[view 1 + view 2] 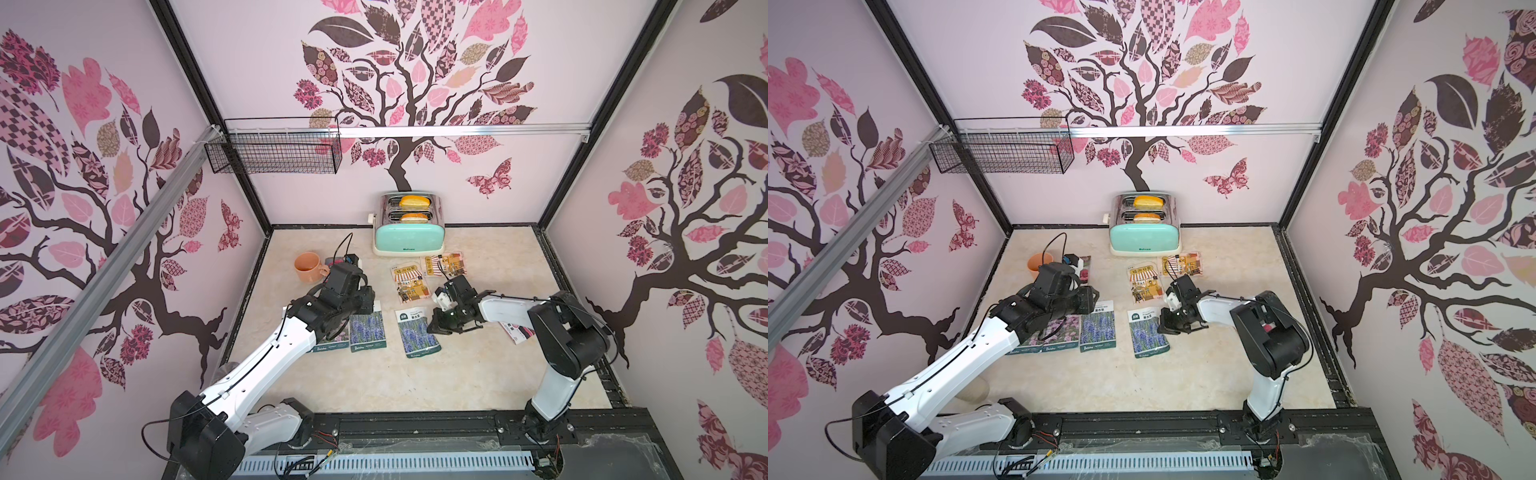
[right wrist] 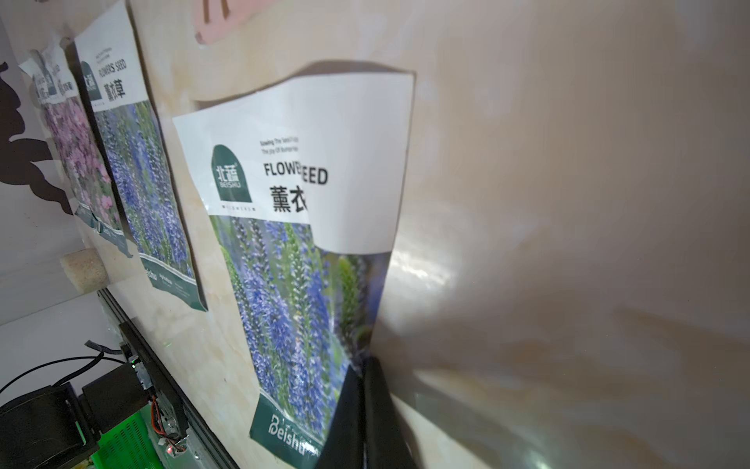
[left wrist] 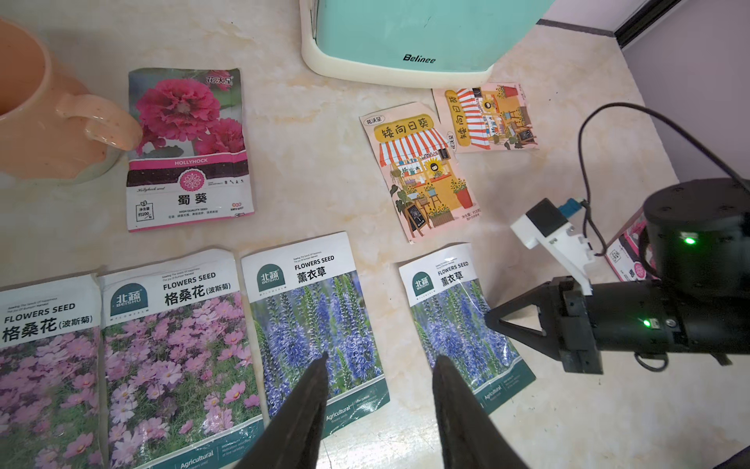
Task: Arrange the seed packets in a row
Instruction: Place the seed packet at the center of the board.
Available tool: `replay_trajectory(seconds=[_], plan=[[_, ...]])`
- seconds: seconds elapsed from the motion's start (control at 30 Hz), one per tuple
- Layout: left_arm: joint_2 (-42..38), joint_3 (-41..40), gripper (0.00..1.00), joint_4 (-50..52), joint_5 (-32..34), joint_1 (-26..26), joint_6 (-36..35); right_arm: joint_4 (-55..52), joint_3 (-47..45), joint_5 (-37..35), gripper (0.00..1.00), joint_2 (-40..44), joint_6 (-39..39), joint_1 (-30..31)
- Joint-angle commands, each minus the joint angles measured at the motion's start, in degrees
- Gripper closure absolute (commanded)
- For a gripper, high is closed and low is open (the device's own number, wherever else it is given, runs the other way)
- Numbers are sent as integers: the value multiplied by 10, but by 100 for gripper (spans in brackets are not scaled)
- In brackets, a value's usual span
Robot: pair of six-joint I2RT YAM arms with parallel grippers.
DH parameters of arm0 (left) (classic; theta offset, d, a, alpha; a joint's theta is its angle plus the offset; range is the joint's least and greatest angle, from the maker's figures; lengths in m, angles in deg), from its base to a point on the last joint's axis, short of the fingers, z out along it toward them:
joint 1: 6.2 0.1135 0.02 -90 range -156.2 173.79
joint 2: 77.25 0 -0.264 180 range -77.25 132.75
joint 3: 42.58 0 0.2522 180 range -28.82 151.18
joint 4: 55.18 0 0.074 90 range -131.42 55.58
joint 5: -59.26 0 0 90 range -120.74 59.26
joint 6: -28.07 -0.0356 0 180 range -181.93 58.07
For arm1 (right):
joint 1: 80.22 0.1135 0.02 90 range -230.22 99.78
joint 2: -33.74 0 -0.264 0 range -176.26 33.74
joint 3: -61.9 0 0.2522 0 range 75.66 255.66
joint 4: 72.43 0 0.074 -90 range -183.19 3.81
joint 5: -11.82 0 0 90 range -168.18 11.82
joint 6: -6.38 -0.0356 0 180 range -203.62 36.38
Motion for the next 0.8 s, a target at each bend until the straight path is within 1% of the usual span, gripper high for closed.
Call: replay_trajectory(seconds=[0.0, 0.23, 0.37, 0.6, 0.77], plan=[[-13, -1, 55, 0, 2, 2, 1, -45, 46, -27, 100, -42, 23, 2], [-19, -12, 54, 0, 2, 3, -2, -71, 148, -42, 100, -110, 32, 2], [-19, -18, 54, -2, -1, 2, 0, -73, 173, -38, 100, -127, 27, 4], [-20, -24, 54, -7, 0, 2, 2, -59, 137, -32, 100, -97, 19, 15], [-11, -21, 54, -5, -5, 2, 5, -46, 104, -34, 100, -75, 6, 35]])
